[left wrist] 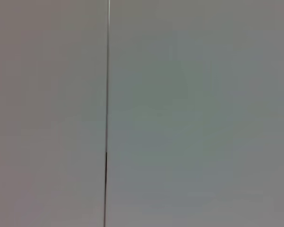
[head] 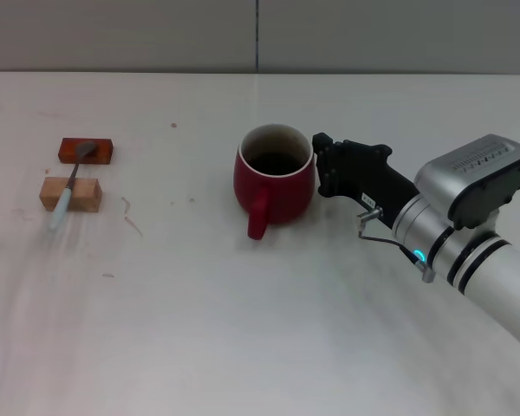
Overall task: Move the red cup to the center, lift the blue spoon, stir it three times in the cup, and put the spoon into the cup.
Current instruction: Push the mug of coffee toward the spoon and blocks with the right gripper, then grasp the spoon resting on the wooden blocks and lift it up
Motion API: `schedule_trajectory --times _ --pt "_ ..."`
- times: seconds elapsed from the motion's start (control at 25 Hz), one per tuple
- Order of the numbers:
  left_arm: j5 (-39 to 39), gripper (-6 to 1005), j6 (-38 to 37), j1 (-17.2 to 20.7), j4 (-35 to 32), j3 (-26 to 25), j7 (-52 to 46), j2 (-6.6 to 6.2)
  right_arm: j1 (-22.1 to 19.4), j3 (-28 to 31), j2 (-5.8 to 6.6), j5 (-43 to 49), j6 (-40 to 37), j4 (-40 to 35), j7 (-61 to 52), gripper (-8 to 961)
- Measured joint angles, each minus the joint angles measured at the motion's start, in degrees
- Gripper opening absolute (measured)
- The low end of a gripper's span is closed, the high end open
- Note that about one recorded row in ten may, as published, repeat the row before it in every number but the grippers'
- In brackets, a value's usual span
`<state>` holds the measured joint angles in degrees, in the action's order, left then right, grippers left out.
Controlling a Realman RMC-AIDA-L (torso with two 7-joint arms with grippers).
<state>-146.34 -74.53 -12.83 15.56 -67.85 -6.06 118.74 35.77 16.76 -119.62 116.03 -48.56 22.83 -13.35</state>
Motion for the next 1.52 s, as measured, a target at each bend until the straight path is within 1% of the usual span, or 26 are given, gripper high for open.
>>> schedule_trajectory --times 0.28,0.4,0.44,0.48,0.52,0.56,0.6,0.64,0.68,0.72,0.76,0.88,0.92,0.96,1.12,1.24,1.32,1.52 --pt "0.03 793 -0.08 -0.01 0.04 0.44 -0.04 0.0 -1.31 0.53 0.0 -0.02 -1.83 -0.7 0.17 -1" --pt "0.02 792 -0.56 0.51 0.81 1.9 -0.38 -0.01 -3.81 1.41 0.12 -0.25 -5.53 -2.35 0.19 -1" --pt "-0.01 792 -0.66 0.88 1.24 2.65 -0.44 0.0 -3.81 1.41 0.12 -0.25 -5.53 -2.35 0.19 -1" --pt "0.02 791 -0.71 1.05 1.4 3.13 -0.47 -0.01 -4.6 1.88 0.15 -0.29 -6.72 -2.95 0.19 -1" --pt "0.01 791 -0.72 1.28 1.54 4.83 -0.49 -0.02 -6.55 3.17 0.23 -0.33 -9.11 -3.88 0.2 -1" --pt "0.01 791 -0.72 1.28 1.54 4.83 -0.49 -0.02 -6.55 3.17 0.23 -0.33 -9.11 -3.88 0.2 -1" --pt "0.04 791 -0.76 1.71 1.57 6.45 -0.49 -0.08 -7.66 3.85 0.32 -0.34 -10.38 -4.24 0.21 -1" --pt "0.04 790 -0.76 1.71 1.57 6.45 -0.49 -0.08 -8.75 4.58 0.39 -0.35 -11.81 -4.72 0.21 -1" --pt "0.07 790 -0.86 2.27 1.85 7.59 -0.49 -0.11 -9.85 5.16 0.43 -0.36 -13.16 -5.23 0.21 -1" --pt "0.05 790 -0.93 3.3 2.45 9.32 -0.38 -0.12 -11.85 6.05 0.49 -0.37 -16.27 -6.45 0.22 -1" --pt "0.05 790 -0.93 3.3 2.45 9.32 -0.38 -0.12 -11.85 6.05 0.49 -0.37 -16.27 -6.45 0.22 -1" --pt "0.15 789 -0.72 4.41 2.67 12.31 -0.18 -0.13 -14.99 7.55 0.52 -0.43 -21.8 -8.47 0.23 -1" --pt "0.34 789 -0.47 5.04 2.49 13.76 -0.2 -0.14 -17.21 9.05 0.51 -0.46 -26.19 -9.34 0.24 -1" --pt "0.34 788 -0.47 5.04 2.49 13.76 -0.2 -0.14 -17.21 9.05 0.51 -0.46 -26.19 -9.34 0.24 -1" --pt "0.39 787 0.3 6.57 2.35 16.84 0.03 -0.04 -21.45 12.84 0.53 -0.56 -34.3 -11.4 0.26 -2" --pt "0.38 787 1.07 6.87 2.31 17.89 0.08 -0.12 -22.27 13.83 0.54 -0.59 -35.5 -11.8 0.26 -2" --pt "0.19 786 2.86 7.08 2.28 18.73 0.09 -0.11 -22.76 14.64 0.54 -0.61 -35.95 -12.04 0.26 -2" --pt "0.12 785 5.75 6.66 2.33 19.66 0.1 -0.08 -22.42 14.35 0.47 -0.63 -35.5 -12.11 0.26 -2"
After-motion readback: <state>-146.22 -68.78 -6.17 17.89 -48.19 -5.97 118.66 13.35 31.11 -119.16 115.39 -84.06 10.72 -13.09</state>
